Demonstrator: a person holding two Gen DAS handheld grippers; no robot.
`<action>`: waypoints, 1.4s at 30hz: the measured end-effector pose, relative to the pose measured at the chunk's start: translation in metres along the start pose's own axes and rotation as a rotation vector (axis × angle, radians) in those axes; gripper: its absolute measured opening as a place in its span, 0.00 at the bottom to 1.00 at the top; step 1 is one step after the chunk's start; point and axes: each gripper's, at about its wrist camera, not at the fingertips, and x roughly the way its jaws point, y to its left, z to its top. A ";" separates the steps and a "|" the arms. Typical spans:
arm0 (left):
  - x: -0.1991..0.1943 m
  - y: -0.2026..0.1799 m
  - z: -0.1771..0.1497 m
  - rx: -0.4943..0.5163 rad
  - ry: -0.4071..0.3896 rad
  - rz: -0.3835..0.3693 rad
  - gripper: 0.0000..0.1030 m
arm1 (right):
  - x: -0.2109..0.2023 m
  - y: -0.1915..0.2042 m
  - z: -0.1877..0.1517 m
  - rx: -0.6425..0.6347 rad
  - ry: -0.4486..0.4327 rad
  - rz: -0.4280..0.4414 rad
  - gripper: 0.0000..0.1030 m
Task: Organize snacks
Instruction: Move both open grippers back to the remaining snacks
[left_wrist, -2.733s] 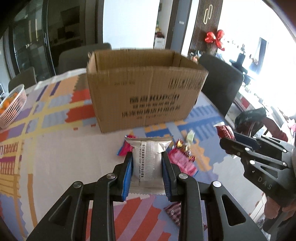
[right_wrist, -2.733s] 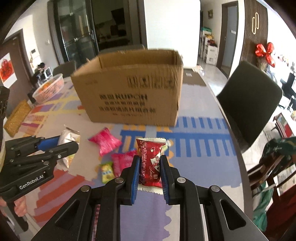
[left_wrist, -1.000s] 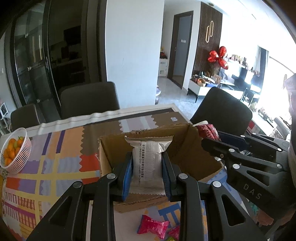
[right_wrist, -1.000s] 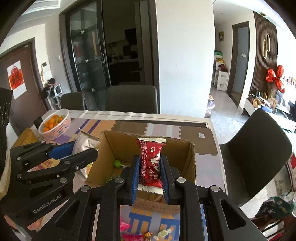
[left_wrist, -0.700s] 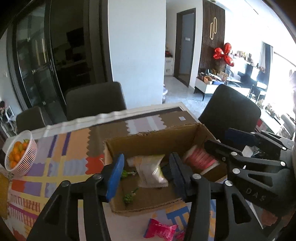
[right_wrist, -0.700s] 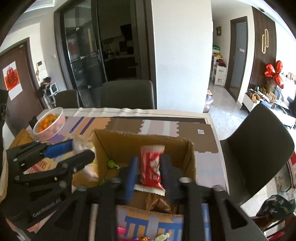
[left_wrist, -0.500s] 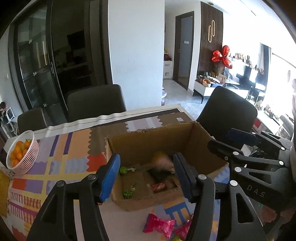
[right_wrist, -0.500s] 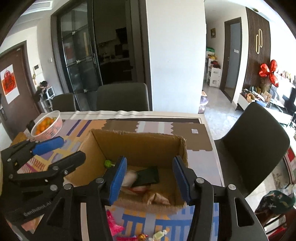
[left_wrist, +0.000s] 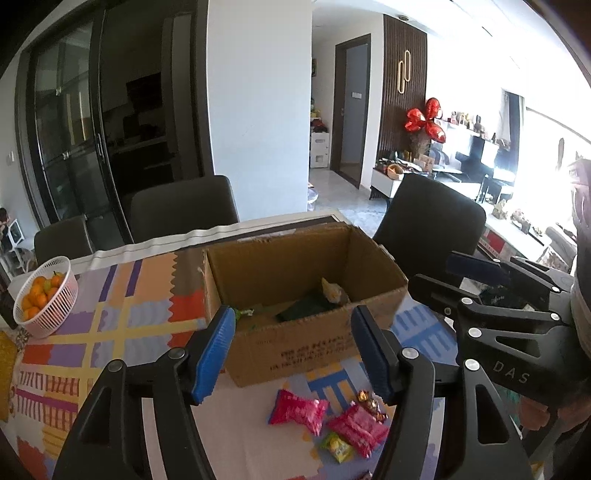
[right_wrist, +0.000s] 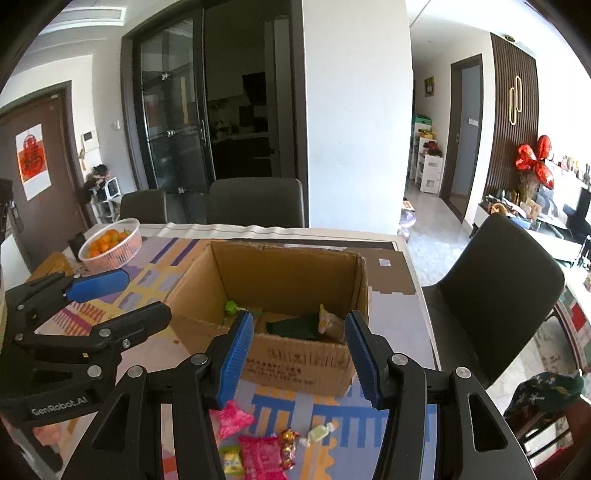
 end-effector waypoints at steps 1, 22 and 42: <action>-0.002 -0.001 -0.003 0.001 0.000 0.000 0.63 | -0.003 0.001 -0.003 -0.003 -0.001 0.002 0.51; 0.004 -0.017 -0.093 -0.026 0.132 -0.013 0.63 | -0.006 0.001 -0.084 -0.004 0.118 0.000 0.51; 0.073 0.007 -0.127 -0.011 0.244 -0.074 0.64 | 0.051 0.010 -0.135 0.042 0.276 -0.019 0.51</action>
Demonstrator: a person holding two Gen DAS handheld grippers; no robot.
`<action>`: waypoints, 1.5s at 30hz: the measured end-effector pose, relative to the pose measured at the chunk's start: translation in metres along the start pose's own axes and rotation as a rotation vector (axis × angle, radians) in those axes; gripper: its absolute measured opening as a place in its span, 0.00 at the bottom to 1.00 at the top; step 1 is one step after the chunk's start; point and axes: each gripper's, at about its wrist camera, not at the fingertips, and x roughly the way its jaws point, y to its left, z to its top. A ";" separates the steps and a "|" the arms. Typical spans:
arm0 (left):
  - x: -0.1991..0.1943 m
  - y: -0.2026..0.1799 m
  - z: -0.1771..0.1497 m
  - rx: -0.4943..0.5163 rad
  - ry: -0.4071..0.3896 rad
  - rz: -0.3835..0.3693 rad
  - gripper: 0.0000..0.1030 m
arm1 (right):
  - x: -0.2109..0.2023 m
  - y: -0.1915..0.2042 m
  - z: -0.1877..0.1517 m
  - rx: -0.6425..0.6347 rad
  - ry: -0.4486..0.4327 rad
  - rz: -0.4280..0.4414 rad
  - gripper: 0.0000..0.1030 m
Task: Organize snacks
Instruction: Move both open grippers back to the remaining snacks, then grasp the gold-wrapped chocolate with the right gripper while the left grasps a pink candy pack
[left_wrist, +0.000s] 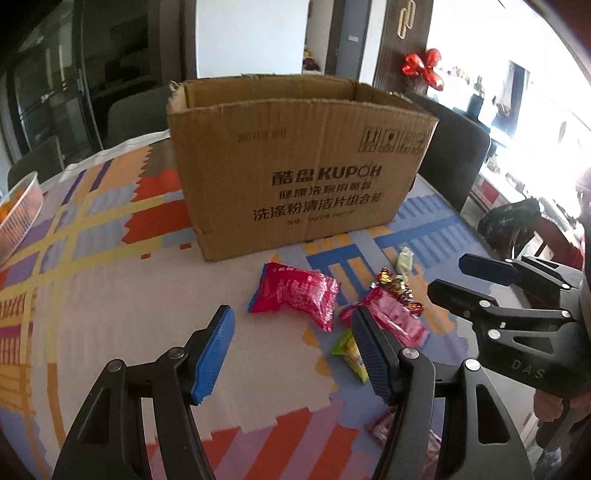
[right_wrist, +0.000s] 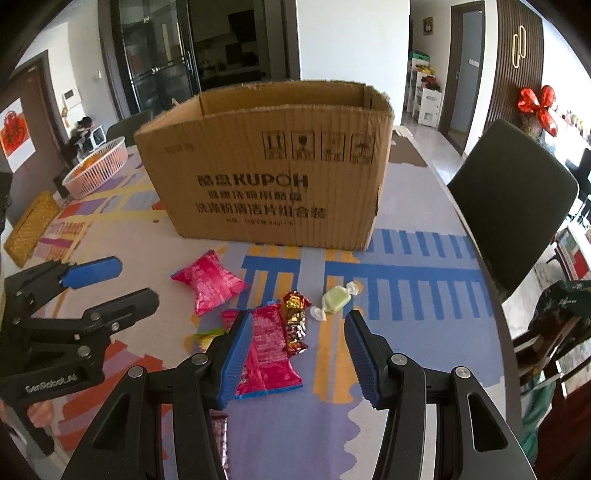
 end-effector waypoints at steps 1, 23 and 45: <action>0.004 0.000 0.002 0.010 0.005 0.001 0.65 | 0.003 0.000 -0.001 0.003 0.005 -0.004 0.51; 0.075 0.010 0.024 0.044 0.103 -0.049 0.67 | 0.054 -0.010 -0.002 0.059 0.108 -0.002 0.34; 0.067 0.020 0.017 -0.024 0.136 -0.067 0.50 | 0.081 -0.012 0.007 0.109 0.137 0.078 0.24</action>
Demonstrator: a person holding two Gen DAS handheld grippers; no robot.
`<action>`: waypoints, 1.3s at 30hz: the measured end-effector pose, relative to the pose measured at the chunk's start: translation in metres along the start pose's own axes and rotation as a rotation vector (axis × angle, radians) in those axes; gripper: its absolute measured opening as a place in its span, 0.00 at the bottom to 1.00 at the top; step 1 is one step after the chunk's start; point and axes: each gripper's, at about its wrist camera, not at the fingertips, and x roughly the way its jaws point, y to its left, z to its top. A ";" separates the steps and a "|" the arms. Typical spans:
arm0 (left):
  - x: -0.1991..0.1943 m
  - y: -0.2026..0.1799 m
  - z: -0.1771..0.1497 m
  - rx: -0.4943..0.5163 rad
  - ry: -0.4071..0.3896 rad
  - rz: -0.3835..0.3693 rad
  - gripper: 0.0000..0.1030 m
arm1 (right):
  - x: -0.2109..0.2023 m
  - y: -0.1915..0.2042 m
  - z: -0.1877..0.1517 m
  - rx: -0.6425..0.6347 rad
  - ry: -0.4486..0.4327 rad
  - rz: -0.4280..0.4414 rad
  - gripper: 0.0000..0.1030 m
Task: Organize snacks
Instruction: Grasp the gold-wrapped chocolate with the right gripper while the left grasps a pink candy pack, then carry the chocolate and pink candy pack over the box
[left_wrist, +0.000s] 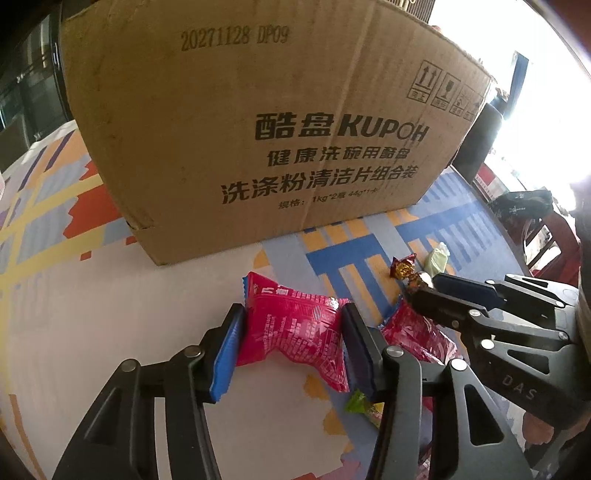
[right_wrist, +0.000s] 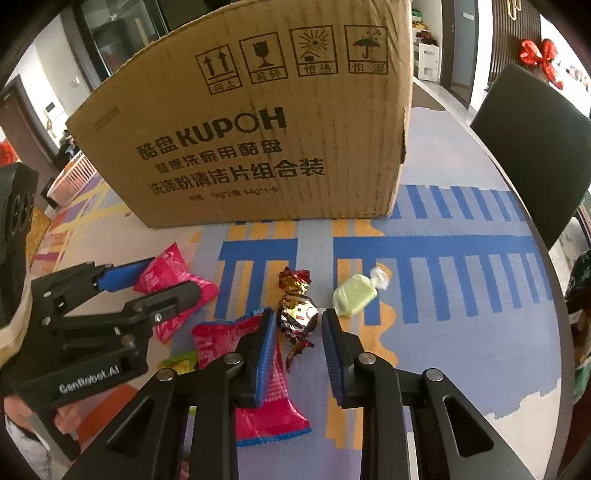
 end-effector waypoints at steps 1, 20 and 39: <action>0.002 -0.003 0.001 -0.003 0.001 0.002 0.49 | 0.001 0.000 0.000 -0.004 0.002 0.000 0.24; -0.028 -0.022 -0.006 -0.032 -0.062 0.042 0.44 | -0.041 0.006 -0.002 -0.038 -0.090 -0.003 0.23; -0.112 -0.039 0.016 -0.034 -0.259 0.051 0.44 | -0.116 0.024 0.015 -0.092 -0.277 0.018 0.23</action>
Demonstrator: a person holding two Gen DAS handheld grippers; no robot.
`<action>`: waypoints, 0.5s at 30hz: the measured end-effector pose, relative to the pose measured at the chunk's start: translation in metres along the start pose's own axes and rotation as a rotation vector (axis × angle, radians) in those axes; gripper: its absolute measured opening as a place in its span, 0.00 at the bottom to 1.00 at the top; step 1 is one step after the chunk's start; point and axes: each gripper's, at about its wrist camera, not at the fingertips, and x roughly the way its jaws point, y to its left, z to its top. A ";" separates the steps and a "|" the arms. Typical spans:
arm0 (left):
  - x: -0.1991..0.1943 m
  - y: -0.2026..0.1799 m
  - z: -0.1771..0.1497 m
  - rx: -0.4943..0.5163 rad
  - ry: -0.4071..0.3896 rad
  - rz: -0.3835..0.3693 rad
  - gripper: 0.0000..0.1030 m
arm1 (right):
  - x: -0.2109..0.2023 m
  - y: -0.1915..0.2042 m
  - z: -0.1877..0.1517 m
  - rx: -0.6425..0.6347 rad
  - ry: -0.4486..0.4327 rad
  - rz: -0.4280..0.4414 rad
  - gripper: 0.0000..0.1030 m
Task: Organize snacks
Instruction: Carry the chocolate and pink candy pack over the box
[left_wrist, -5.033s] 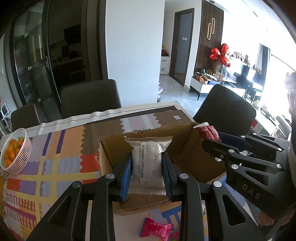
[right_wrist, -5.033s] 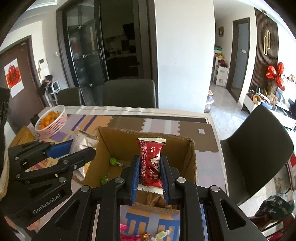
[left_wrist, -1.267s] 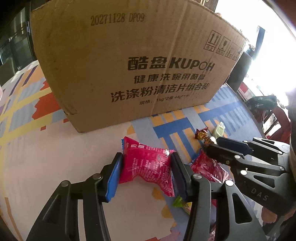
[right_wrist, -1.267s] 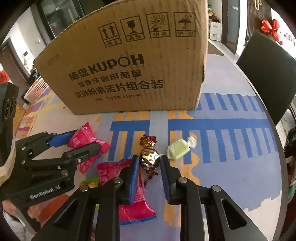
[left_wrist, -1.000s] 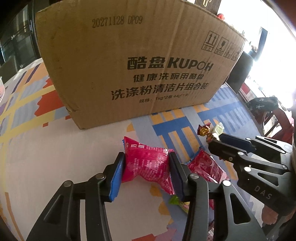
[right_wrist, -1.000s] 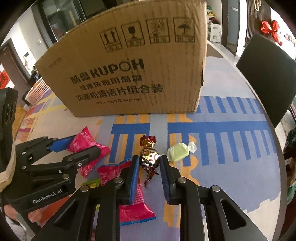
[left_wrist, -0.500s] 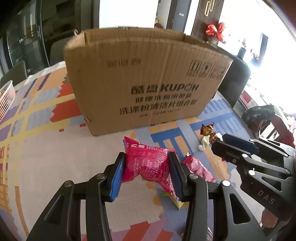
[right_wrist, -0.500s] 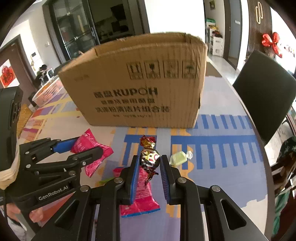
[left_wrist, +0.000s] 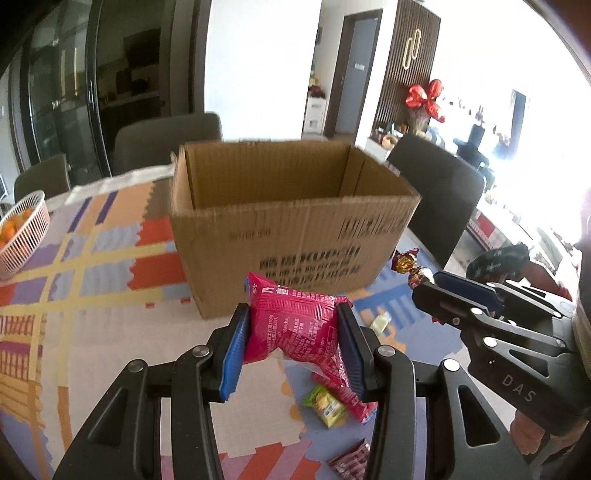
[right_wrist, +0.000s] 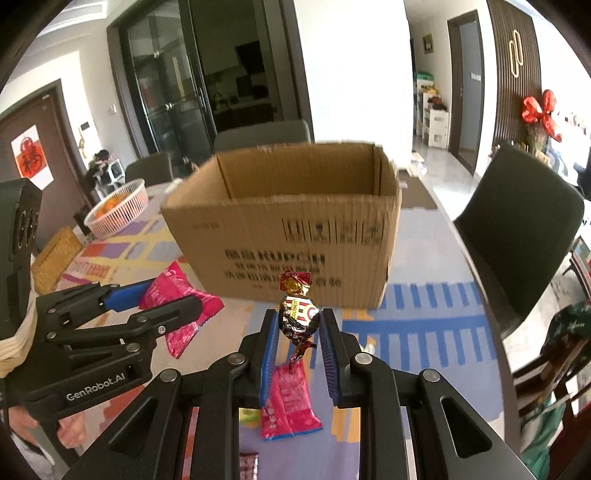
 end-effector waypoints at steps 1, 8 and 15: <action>-0.005 -0.001 0.004 0.001 -0.015 0.001 0.44 | -0.004 0.001 0.004 -0.004 -0.013 0.001 0.23; -0.024 -0.002 0.029 0.007 -0.086 0.009 0.44 | -0.024 0.007 0.027 -0.028 -0.087 0.011 0.23; -0.035 0.002 0.057 0.001 -0.142 0.025 0.44 | -0.034 0.009 0.058 -0.040 -0.145 0.022 0.23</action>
